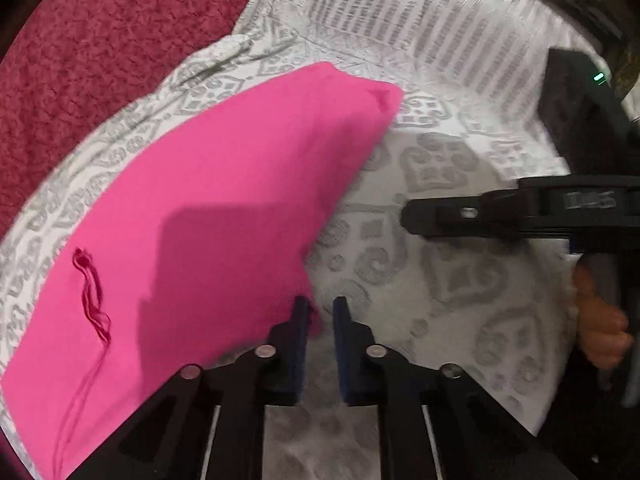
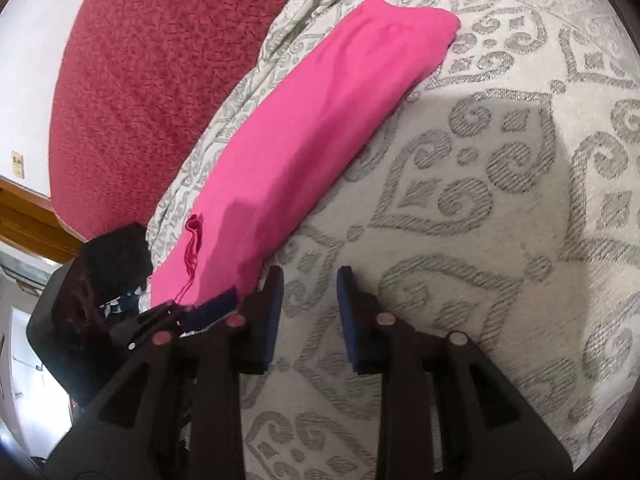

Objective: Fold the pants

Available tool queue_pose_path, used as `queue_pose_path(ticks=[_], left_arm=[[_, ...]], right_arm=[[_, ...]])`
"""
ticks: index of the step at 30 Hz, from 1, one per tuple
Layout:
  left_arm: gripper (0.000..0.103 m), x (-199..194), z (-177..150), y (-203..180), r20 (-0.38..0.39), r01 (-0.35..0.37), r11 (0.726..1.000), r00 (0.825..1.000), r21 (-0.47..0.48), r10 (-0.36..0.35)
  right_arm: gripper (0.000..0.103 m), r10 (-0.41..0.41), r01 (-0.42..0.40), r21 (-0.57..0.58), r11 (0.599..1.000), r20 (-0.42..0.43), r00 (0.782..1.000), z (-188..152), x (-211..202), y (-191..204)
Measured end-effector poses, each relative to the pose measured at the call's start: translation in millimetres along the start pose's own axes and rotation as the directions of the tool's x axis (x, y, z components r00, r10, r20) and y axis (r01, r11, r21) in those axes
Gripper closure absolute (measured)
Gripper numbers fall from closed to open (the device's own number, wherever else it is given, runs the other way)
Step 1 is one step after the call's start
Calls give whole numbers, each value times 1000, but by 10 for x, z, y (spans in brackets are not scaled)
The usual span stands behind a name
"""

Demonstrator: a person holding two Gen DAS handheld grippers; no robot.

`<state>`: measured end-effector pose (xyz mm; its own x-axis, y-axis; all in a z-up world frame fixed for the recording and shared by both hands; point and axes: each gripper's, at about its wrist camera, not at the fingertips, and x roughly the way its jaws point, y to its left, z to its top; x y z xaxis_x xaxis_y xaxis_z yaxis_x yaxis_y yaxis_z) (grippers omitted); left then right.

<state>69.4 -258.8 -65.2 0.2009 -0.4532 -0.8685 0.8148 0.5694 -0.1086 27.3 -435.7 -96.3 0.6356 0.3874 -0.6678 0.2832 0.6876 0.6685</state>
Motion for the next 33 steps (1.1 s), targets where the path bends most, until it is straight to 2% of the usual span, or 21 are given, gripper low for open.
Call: queue_pose_path(ticks=[1, 2, 5, 6, 8, 9, 10, 11, 14, 15, 16, 19, 21, 25, 27, 30, 32, 33], left_arm=[[96, -45, -31, 1, -14, 67, 998, 998, -16, -68], [96, -85, -58, -28, -17, 86, 996, 996, -15, -87], [95, -138, -95, -149, -16, 5, 999, 1000, 32, -5], [91, -143, -91, -162, -11, -26, 999, 1000, 33, 26], [74, -107, -19, -141, 12, -130, 991, 992, 27, 130], [52, -66, 39, -130, 15, -175, 984, 985, 22, 175], [35, -20, 100, -110, 20, -224, 975, 975, 11, 223], [32, 12, 163, -82, 32, -249, 968, 968, 4, 249], [32, 141, 273, -83, 17, -217, 976, 976, 17, 217], [43, 192, 280, -106, 7, -195, 980, 981, 34, 195], [77, 242, 264, -134, -11, -172, 984, 985, 55, 173], [90, 232, 213, -222, 4, -186, 979, 983, 89, 186], [90, 206, 190, -240, 2, -172, 980, 985, 105, 172], [91, 148, 124, -292, -14, -98, 989, 995, 109, 100], [91, 120, 79, -339, -13, -107, 987, 994, 118, 109], [88, 67, 86, -370, -6, -112, 988, 993, 108, 114], [77, -13, 114, -316, 5, -122, 990, 993, 76, 122], [66, -56, 122, -275, 13, -137, 989, 991, 63, 136]], right_arm=[[74, -1, 1, -13, 1000, 1, 1000, -1, 10, 16], [74, -1, 1, -22, 1000, 2, 1000, 1, 15, 18], [74, 10, -10, -29, 1000, 5, 1000, 22, 22, 2], [74, 16, -16, -27, 1000, 5, 1000, 30, 20, -5], [74, 23, -23, -27, 999, 5, 1000, 39, 35, -5], [74, 24, -24, -30, 999, 5, 1000, 31, 24, -14], [74, 24, -24, -33, 999, 6, 1000, 29, 20, -21], [74, 24, -24, -35, 999, 7, 1000, 28, 23, -16], [74, 32, -31, -31, 999, 12, 999, 19, 20, -38], [74, 42, -42, -23, 999, 14, 999, 27, 18, -49], [74, 52, -51, -15, 999, 15, 999, 38, 20, -61], [66, 95, -95, 32, 995, 26, 995, 135, 5, -136], [55, 95, -99, 79, 992, 60, 994, 301, -16, -210], [53, 7, -39, 229, 973, 138, 990, 712, -52, -495], [53, 35, -87, 324, 942, 165, 986, 905, -43, -687], [53, 17, -85, 364, 927, 185, 983, 1096, -13, -775], [53, 2, -74, 364, 928, 195, 981, 1181, 29, -803], [52, 1, -72, 361, 930, 192, 981, 1201, 55, -801]])
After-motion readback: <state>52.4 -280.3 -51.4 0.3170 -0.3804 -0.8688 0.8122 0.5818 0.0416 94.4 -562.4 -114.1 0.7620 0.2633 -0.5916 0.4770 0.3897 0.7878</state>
